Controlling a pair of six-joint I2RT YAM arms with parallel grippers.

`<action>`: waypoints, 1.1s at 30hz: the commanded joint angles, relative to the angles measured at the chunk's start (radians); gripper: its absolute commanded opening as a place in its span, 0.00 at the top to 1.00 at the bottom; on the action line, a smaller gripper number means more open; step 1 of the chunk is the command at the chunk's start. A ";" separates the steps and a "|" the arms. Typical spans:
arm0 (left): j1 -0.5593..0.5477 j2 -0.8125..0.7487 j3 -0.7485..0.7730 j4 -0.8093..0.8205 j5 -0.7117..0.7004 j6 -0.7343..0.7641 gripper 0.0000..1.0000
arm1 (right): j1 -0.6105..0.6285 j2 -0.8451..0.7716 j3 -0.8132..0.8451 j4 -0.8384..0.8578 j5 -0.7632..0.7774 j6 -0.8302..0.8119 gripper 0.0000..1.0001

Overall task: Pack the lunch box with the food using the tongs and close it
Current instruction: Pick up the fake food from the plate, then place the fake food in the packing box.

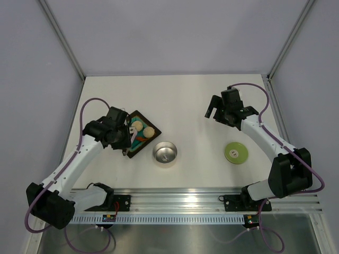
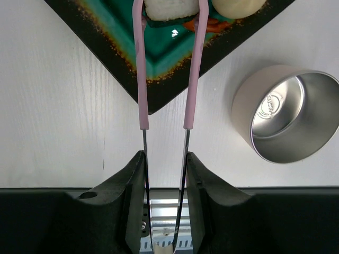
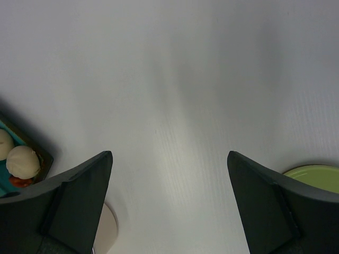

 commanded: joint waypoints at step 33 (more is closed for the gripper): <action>-0.363 0.014 0.080 -0.004 0.249 0.157 1.00 | 0.003 -0.024 0.004 0.020 0.003 0.009 0.03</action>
